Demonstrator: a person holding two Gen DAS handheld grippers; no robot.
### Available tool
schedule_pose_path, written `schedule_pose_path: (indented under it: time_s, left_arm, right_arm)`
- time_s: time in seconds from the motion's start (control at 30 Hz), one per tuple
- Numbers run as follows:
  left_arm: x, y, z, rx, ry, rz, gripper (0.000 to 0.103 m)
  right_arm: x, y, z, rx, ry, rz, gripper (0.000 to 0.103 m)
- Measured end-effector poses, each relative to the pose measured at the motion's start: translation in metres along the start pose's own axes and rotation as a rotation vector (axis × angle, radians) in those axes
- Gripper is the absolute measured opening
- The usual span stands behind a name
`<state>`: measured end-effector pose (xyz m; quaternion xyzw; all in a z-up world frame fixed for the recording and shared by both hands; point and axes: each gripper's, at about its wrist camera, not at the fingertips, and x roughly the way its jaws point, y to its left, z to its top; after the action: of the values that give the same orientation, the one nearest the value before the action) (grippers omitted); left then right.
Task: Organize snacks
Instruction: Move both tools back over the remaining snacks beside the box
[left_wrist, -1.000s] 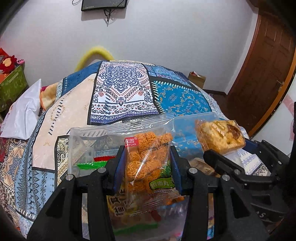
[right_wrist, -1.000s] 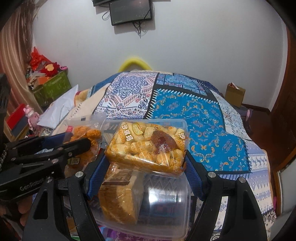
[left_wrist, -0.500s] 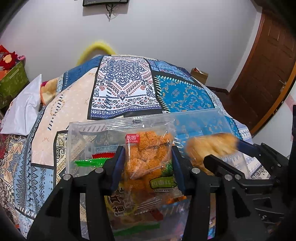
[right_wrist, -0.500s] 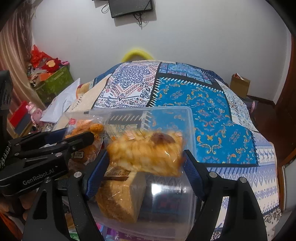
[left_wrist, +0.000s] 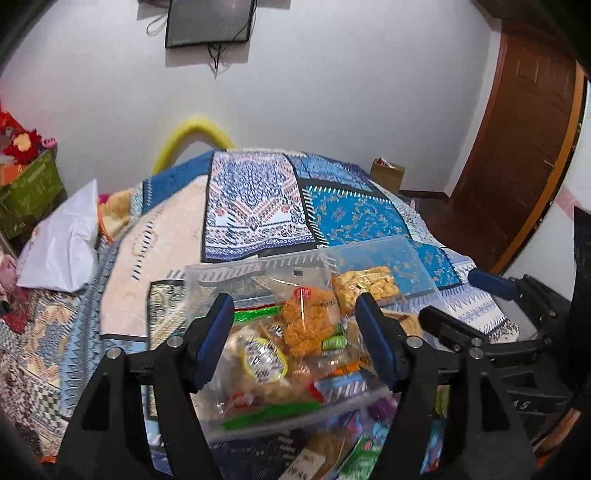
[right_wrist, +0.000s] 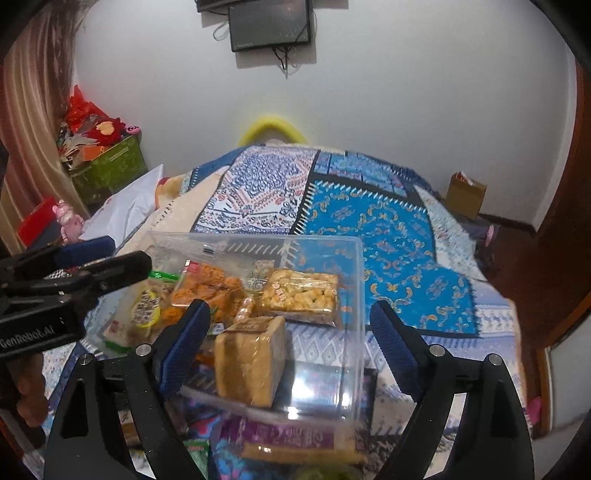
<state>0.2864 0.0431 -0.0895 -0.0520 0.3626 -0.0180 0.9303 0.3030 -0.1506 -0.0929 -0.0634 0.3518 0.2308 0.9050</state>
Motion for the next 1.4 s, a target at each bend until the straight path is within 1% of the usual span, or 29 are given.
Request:
schedule_pose_path:
  time_s: [0.07,0.13,0.27,0.4,0.5,0.6,0.7,0.87,0.97,1.1,1.17,1.23,1.4]
  left_arm:
    - [-0.016,-0.001,-0.004,0.012,-0.015,0.01,0.074]
    - [-0.031,-0.002,-0.009,0.021,-0.023,0.016,0.075]
    - [-0.057,-0.001,-0.024,0.023,-0.013,0.005,0.076]
    - [-0.083,-0.001,-0.045,0.034,0.005,0.003,0.077]
    - [-0.097,0.002,-0.062,0.027,0.02,-0.002,0.077]
    - [-0.106,0.005,-0.078,0.017,0.051,-0.013,0.077]
    - [-0.112,0.006,-0.092,0.019,0.064,-0.013,0.078]
    - [-0.111,0.008,-0.115,0.021,0.103,-0.014,0.078]
    - [-0.104,0.009,-0.129,0.014,0.135,-0.012,0.078]
    - [-0.094,0.013,-0.143,-0.008,0.174,-0.021,0.078]
    - [-0.089,0.015,-0.148,-0.019,0.19,-0.022,0.078]
    - [-0.083,0.016,-0.152,-0.024,0.206,-0.021,0.078]
    - [-0.07,0.015,-0.154,-0.02,0.221,-0.022,0.077]
  right_arm:
    - [-0.014,0.005,-0.002,-0.007,-0.015,0.005,0.087]
    - [-0.026,0.01,-0.005,-0.012,-0.022,0.012,0.087]
    - [-0.047,0.019,-0.015,-0.019,-0.036,0.015,0.087]
    - [-0.065,0.026,-0.029,-0.028,-0.042,0.008,0.087]
    - [-0.077,0.027,-0.045,-0.02,-0.037,0.01,0.087]
    - [-0.081,0.028,-0.064,-0.009,-0.011,0.011,0.087]
    - [-0.084,0.028,-0.082,-0.001,0.017,-0.003,0.087]
    - [-0.081,0.028,-0.114,0.014,0.09,0.006,0.087]
    - [-0.072,0.03,-0.132,0.03,0.141,0.018,0.087]
    - [-0.058,0.031,-0.151,0.04,0.199,0.006,0.087]
    - [-0.057,0.029,-0.158,0.06,0.207,0.03,0.088]
    - [-0.055,0.025,-0.163,0.09,0.217,0.054,0.092]
    - [-0.048,0.023,-0.174,0.14,0.243,0.126,0.091]
